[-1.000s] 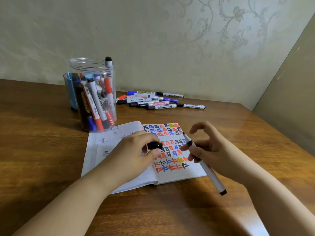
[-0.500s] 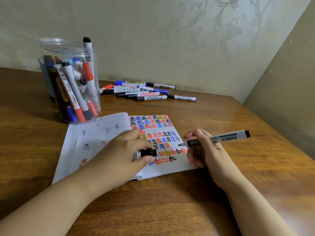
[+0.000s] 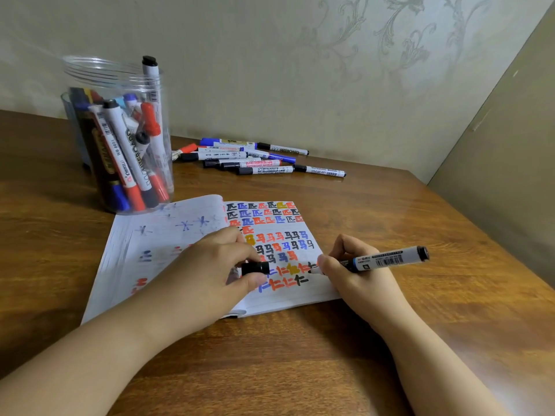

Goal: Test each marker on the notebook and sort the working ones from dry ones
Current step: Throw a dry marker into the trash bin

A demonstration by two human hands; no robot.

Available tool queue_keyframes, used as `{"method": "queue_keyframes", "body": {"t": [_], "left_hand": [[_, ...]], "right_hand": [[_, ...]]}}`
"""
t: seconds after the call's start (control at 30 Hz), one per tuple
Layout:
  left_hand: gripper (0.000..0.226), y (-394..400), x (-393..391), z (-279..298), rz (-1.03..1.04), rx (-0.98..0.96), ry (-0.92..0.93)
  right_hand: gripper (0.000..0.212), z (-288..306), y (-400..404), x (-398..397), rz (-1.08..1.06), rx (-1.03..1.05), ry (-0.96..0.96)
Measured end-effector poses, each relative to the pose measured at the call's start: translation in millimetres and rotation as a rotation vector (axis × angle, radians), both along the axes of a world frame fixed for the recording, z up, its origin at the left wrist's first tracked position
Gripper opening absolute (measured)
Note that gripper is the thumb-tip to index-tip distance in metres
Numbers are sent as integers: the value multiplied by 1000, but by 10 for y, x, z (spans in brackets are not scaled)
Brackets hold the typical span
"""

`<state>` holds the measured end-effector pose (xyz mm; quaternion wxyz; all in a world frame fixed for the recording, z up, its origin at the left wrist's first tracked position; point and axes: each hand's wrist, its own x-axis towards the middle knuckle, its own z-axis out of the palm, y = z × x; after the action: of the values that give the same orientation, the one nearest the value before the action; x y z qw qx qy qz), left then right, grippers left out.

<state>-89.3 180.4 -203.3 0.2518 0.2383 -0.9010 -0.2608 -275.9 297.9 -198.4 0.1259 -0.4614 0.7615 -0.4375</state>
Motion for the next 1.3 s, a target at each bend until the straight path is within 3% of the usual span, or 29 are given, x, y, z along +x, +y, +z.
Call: {"method": "queue_keyframes", "body": {"t": [0.57,0.87,1.0,1.17,1.3], "left_hand": [[18,-10,1,7,2,41,-40],[11,-15,3,30,-22,36,-32],[5,-11,15,58,-34,32,-31],[16,-7,22,80,-25,40,-36],[20,-42,20,108,14,62,10]], "right_hand": [[36,-19,32,-32,86,-5,-26],[25,9,19,-28,-120,-102,-72],[22,16,40,-59,-171,-120,-180],[24,58,29,41,-89,-118,-160],[18,320,-52,215,101,-111,-303]]}}
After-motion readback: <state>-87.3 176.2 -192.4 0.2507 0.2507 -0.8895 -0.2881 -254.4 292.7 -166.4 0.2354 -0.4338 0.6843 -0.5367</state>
